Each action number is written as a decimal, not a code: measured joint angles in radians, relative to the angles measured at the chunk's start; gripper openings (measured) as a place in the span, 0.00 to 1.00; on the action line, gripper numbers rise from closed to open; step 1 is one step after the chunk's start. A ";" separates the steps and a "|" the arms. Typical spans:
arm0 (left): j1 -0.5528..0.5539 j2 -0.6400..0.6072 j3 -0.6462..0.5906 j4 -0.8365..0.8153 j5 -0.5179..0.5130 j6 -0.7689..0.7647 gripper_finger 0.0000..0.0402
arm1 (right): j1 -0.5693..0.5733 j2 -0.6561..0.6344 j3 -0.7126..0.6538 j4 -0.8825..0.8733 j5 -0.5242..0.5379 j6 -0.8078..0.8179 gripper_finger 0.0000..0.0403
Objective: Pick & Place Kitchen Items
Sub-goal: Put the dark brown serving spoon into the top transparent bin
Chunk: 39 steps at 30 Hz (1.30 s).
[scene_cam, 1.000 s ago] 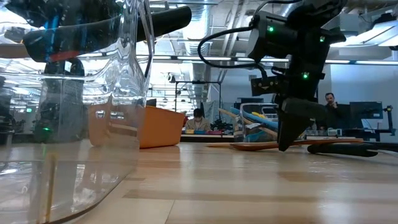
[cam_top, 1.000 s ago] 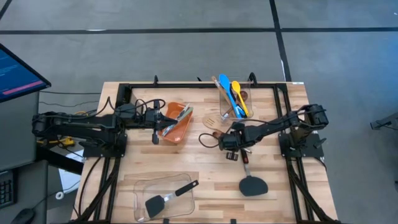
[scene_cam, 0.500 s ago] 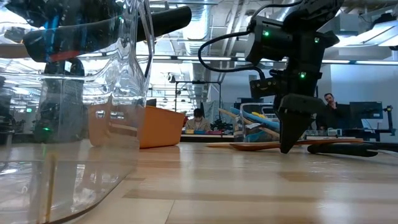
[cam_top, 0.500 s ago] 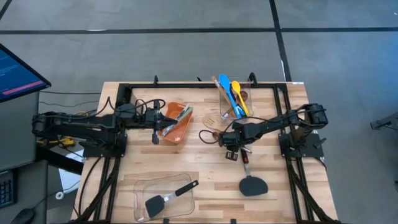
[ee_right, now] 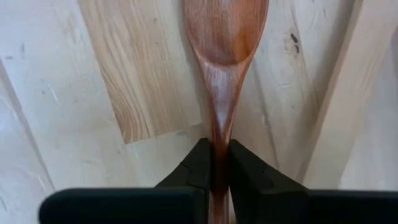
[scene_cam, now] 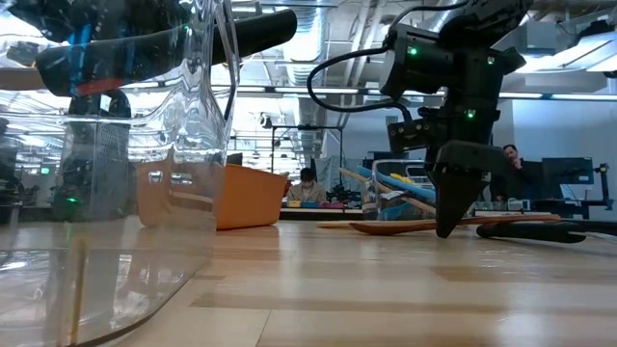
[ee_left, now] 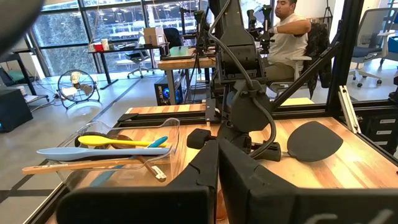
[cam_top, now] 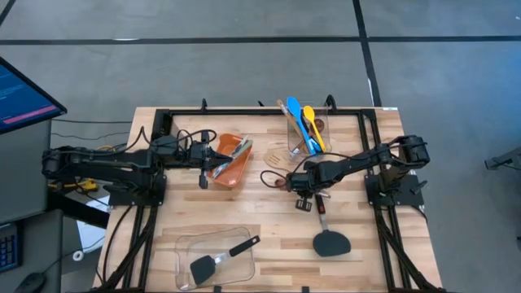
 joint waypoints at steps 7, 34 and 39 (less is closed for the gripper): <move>0.000 0.000 0.000 0.000 0.000 0.000 0.00 | 0.005 0.000 0.000 -0.001 -0.003 0.046 0.07; 0.000 0.000 -0.001 -0.001 0.000 -0.003 0.00 | 0.075 -0.198 0.351 -0.236 0.019 -0.026 0.06; 0.000 0.000 -0.001 0.001 0.000 -0.003 0.00 | 0.154 -0.321 0.353 -0.265 0.254 0.049 0.06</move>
